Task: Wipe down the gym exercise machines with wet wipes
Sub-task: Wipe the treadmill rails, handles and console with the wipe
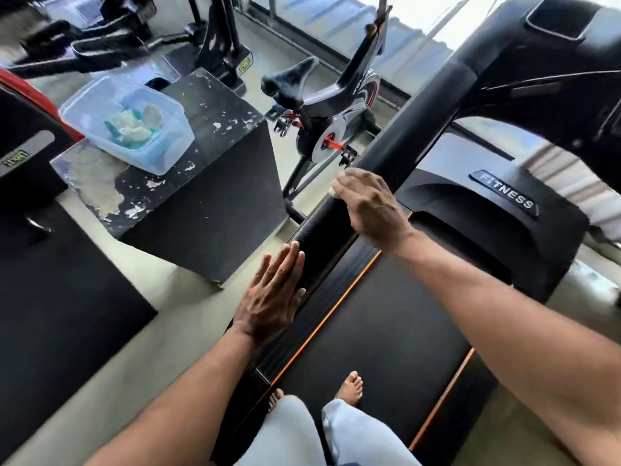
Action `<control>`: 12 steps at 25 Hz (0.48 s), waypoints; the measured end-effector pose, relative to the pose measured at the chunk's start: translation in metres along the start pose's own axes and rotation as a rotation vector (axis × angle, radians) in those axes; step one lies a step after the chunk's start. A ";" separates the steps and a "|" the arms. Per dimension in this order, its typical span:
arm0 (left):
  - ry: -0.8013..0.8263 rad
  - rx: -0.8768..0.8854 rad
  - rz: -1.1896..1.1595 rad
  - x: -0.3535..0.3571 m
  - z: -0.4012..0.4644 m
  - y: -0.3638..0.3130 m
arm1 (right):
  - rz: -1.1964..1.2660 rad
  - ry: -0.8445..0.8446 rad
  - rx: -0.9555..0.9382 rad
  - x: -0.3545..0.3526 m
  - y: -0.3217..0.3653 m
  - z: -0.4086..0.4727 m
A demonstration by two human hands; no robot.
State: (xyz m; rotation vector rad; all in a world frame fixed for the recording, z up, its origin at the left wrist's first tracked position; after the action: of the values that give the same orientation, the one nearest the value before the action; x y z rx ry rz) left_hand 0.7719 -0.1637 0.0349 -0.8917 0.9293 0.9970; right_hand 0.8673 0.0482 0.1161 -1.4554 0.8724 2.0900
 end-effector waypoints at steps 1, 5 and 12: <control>-0.004 0.029 0.015 0.000 0.000 -0.002 | 0.008 0.033 -0.066 0.009 0.023 -0.014; -0.002 0.044 -0.009 -0.003 0.000 -0.002 | -0.005 0.224 -0.271 0.026 0.050 -0.032; 0.006 0.023 -0.060 -0.004 0.002 0.001 | -0.127 0.225 0.026 -0.012 -0.039 0.062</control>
State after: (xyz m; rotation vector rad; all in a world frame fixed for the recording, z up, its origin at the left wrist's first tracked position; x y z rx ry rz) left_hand 0.7707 -0.1630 0.0386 -0.8987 0.9126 0.9305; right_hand 0.8569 0.1199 0.1330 -1.7095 0.8614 1.8422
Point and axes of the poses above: each hand's wrist, its own z-axis towards the middle knuckle, its own x-axis out of the palm, y = z × x, the point moved 7 cm from there along z, towards the middle knuckle, and after that the axes turned 14 degrees about x, right-handed, at the moved point
